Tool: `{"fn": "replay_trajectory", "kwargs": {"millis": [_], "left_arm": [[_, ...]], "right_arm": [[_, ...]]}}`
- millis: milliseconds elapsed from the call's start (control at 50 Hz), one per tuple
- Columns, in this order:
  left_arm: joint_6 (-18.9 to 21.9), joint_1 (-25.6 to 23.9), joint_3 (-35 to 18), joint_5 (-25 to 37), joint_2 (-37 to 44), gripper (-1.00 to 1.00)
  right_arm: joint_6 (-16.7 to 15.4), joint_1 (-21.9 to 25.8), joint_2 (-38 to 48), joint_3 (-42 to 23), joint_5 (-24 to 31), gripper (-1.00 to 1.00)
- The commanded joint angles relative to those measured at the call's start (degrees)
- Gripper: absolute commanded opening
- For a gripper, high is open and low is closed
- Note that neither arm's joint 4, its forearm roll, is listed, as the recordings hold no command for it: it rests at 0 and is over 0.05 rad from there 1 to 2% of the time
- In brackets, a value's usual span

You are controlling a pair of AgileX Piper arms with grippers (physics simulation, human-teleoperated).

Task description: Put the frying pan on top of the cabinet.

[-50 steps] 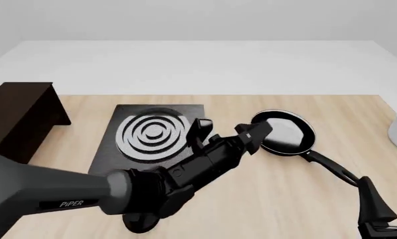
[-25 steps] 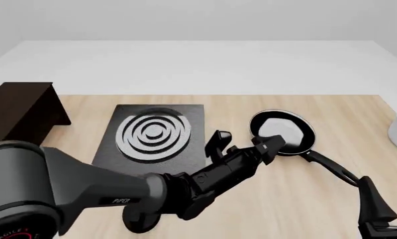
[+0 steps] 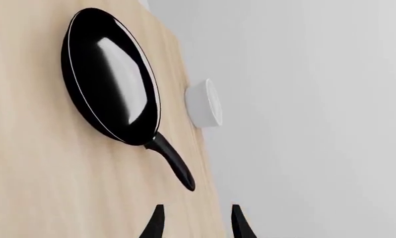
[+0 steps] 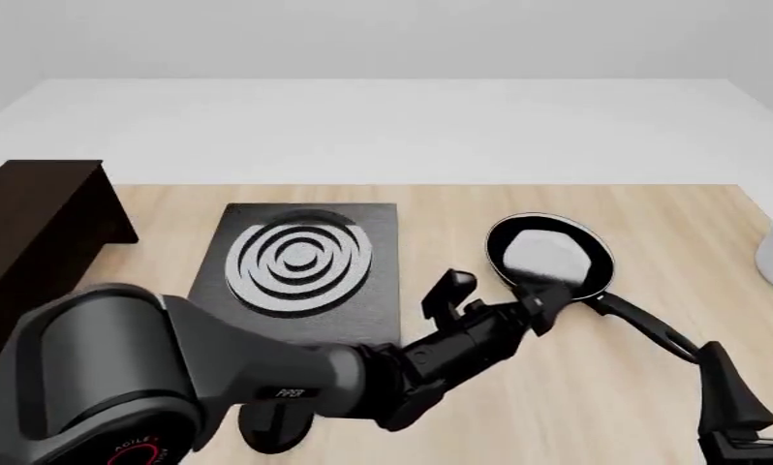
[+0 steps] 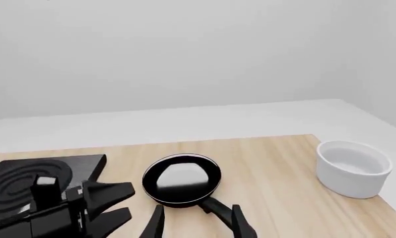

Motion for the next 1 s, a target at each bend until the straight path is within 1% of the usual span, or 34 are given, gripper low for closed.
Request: {"fn": "replay_trajectory", "kwargs": {"millis": [20,220,240,320,560,680,1000], "left_arm": [[-0.35,-0.72,-2.74,1.70,2.09,1.00],[-1.52,-1.60,-5.38,2.59,4.77,1.00],[-2.51,-2.01,-5.38,2.01,5.40,1.00],[-3.45,-2.03,-6.06,1.89,6.44,1.00],[-2.67,-2.34,-8.61,3.44,8.14,1.00],[-3.21,-2.31,-10.63,4.56,9.43,1.00],[-2.96,-2.84,-15.87,7.69,11.83,1.00]], "right_arm": [[0.41,-0.16,0.24,0.00,-0.33,1.00],[0.81,-0.37,0.38,-0.01,-0.54,1.00],[0.87,-0.36,0.45,0.00,-0.59,1.00],[1.06,-0.39,0.48,0.00,-0.59,1.00],[1.62,-0.46,0.86,0.01,-0.88,1.00],[1.43,-0.39,1.31,0.00,-1.44,1.00],[2.73,-0.78,1.76,-0.01,-1.73,1.00]]}}
